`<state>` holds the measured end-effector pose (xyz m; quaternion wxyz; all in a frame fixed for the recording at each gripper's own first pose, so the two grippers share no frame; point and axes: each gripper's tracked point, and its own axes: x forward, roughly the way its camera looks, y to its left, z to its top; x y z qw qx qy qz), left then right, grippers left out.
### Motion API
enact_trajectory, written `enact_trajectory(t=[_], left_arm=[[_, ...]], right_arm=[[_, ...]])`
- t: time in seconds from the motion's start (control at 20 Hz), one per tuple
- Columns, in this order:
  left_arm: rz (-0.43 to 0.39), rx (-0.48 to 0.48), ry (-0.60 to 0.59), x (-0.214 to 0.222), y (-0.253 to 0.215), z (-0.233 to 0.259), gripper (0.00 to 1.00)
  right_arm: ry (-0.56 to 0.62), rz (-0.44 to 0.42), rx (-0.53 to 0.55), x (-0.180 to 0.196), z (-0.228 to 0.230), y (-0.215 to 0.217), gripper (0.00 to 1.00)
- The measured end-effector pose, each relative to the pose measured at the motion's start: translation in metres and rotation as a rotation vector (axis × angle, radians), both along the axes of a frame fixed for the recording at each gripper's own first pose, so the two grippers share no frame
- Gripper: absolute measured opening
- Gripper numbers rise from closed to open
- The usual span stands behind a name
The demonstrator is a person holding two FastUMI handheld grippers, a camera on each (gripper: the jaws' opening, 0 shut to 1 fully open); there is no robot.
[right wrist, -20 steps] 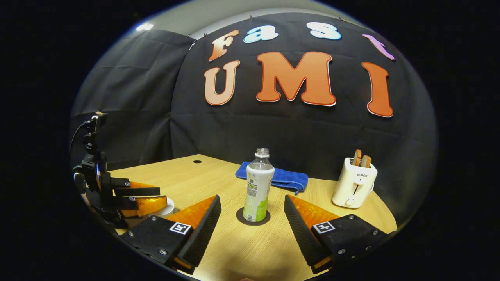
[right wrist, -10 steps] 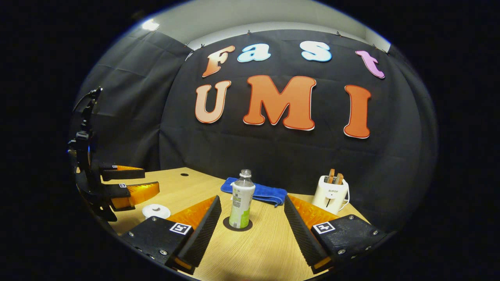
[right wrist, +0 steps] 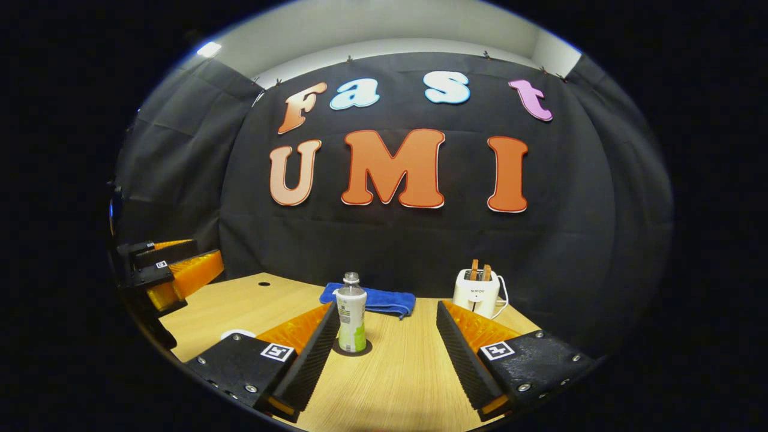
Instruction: Open the teacup lid with one hand, grasp the water bottle and pour water into the teacup with the other hand; after pouring, place the water bottle on the coaster and then close the teacup lid.
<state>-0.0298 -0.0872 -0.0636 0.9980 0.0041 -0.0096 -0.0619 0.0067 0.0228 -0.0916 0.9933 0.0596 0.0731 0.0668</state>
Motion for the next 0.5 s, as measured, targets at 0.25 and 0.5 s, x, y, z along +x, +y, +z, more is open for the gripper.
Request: enact_trajectory(t=[0.25, 0.5], left_arm=[[0.044, -0.025, -0.011, 0.003, 0.015, 0.006, 0.95], [0.083, -0.03, -0.011, 0.008, 0.028, 0.003, 0.95]], right_arm=[[-0.074, -0.034, -0.029, -0.002, 0.018, -0.02, 1.0], [-0.114, -0.016, -0.048, 0.0, 0.026, -0.016, 0.97]])
